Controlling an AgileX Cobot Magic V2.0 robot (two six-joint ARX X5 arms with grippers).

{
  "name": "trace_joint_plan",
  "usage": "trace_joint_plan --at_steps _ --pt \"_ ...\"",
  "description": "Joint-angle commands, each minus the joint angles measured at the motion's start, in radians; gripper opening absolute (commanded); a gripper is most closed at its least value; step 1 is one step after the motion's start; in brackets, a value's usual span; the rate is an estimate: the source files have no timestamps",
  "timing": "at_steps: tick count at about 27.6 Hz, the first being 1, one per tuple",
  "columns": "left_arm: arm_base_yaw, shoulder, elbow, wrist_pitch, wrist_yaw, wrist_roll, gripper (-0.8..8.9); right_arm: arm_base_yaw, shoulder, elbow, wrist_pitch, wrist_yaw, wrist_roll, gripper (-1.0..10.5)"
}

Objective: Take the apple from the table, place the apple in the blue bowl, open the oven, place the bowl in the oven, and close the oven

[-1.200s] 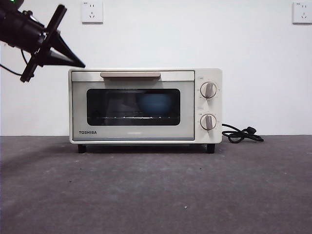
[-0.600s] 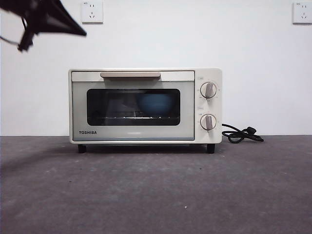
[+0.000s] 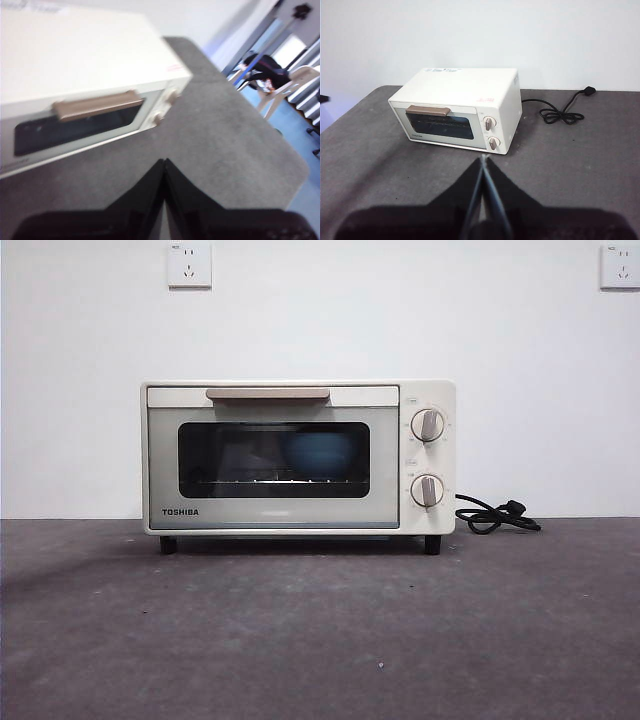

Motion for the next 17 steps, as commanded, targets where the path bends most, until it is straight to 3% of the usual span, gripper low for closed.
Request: trace_joint_plan --at_steps 1,12,14,17 --pt "-0.003 -0.045 -0.002 0.003 0.003 0.021 -0.04 0.001 -0.003 -0.004 -0.024 0.004 0.005 0.0" --pt "-0.002 -0.088 -0.002 0.000 -0.009 0.024 -0.04 0.001 -0.003 -0.004 -0.024 0.004 0.005 0.0" --pt "0.002 -0.089 -0.002 0.008 -0.055 0.146 -0.04 0.001 -0.003 -0.004 -0.024 0.004 0.005 0.0" --pt "0.003 -0.089 -0.003 0.005 -0.146 0.253 -0.04 0.001 -0.003 -0.004 -0.024 0.004 0.005 0.0"
